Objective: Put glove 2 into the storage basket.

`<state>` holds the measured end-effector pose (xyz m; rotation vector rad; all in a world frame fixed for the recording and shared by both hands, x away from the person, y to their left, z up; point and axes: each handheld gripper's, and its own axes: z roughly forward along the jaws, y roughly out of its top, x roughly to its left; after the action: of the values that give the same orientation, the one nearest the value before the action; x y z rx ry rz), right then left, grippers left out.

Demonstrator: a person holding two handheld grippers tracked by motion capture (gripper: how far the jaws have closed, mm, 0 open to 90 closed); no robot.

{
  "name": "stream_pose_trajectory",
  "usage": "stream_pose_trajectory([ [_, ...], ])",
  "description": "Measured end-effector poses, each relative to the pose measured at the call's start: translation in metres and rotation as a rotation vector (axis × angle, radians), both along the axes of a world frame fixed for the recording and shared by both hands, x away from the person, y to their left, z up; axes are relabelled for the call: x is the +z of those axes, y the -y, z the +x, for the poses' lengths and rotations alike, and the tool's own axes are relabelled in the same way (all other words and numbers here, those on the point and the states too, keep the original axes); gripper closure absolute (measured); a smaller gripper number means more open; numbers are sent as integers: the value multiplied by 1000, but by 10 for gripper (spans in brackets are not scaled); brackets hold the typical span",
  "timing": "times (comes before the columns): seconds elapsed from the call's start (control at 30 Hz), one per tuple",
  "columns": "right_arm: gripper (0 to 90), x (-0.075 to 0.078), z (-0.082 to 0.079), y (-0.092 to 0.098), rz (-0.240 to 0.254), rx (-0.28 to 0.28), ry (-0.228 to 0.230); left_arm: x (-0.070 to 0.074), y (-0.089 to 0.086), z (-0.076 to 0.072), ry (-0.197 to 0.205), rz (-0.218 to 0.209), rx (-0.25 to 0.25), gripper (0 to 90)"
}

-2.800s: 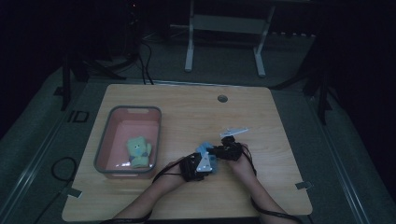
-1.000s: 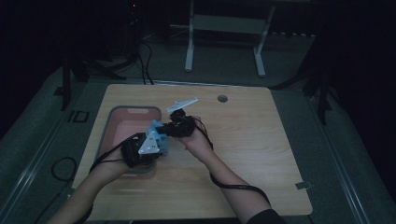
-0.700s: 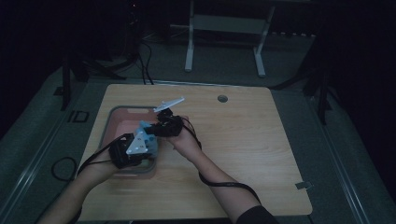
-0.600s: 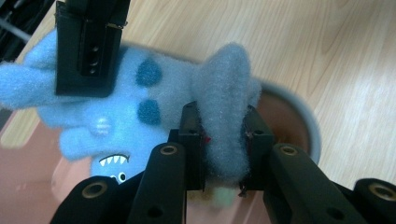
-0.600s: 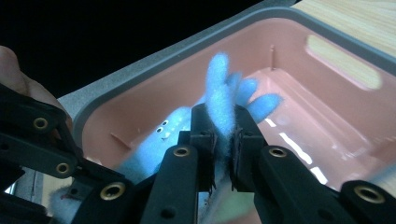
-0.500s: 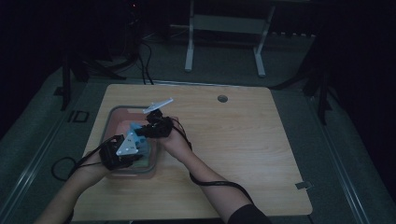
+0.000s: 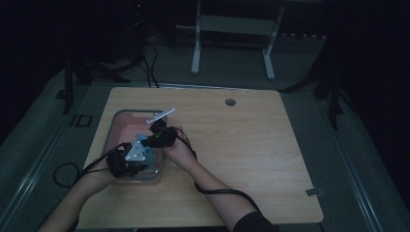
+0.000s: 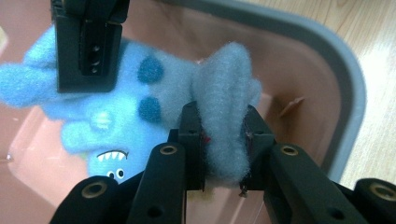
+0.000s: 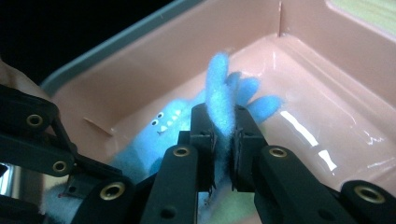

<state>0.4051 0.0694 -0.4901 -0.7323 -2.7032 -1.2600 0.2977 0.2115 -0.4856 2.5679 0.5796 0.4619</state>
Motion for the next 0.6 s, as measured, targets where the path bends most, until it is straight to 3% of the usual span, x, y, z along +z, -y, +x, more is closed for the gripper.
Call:
stream_pose_trajectory([
  [0.1, 793, -4, 1, -1, -26, -4, -2, -5, 0, 5, -33, 0, 14, 738],
  [0.4, 659, -3, 4, -1, -30, -4, -17, -6, 0, 7, -67, -3, 38, 616],
  [0.47, 559, 0, 4, 0, -27, -5, -6, -5, -1, 6, -51, -5, 69, 490],
  [0.6, 475, 9, 5, 5, -1, -31, 20, 2, -4, 4, -17, -44, 120, 313],
])
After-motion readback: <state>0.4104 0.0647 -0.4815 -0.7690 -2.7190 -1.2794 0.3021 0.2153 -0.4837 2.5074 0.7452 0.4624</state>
